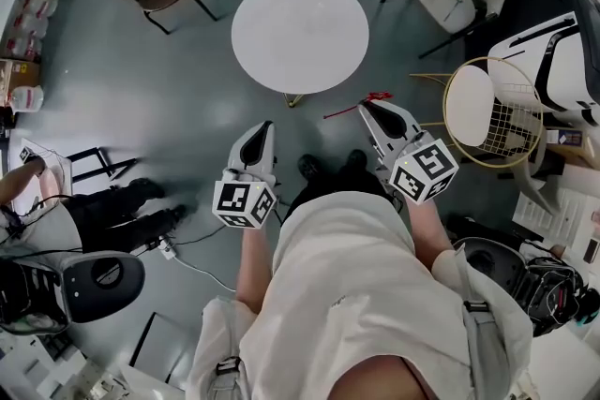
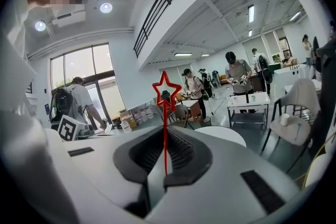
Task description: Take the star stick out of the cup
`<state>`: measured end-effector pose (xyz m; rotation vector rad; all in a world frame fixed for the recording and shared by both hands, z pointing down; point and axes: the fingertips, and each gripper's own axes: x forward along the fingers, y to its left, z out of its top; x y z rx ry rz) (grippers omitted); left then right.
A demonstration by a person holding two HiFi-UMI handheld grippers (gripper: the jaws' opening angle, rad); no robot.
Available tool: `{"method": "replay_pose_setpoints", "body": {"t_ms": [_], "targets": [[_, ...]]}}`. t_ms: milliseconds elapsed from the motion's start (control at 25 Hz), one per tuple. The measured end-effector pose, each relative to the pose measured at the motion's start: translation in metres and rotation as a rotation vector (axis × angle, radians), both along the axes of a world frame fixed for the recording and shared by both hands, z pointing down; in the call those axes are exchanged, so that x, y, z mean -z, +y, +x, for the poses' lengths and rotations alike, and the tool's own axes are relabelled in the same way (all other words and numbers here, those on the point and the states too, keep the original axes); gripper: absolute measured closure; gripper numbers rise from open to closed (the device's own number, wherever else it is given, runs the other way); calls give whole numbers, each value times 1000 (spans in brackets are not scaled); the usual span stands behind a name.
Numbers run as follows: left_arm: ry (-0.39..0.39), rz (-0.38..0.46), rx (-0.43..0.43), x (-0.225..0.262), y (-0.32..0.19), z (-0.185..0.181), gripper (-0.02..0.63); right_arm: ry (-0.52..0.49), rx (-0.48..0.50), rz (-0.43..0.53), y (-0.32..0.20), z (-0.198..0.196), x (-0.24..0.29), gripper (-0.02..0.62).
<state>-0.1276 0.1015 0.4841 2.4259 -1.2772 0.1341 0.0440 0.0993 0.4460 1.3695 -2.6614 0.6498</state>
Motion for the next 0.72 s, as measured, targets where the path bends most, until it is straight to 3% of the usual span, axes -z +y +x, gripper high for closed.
{"method": "replay_pose_setpoints", "body": {"t_ms": [720], "targets": [[3,-7,-21,-2,5,3,597,-1,3,5,5,-3,1,574]]}}
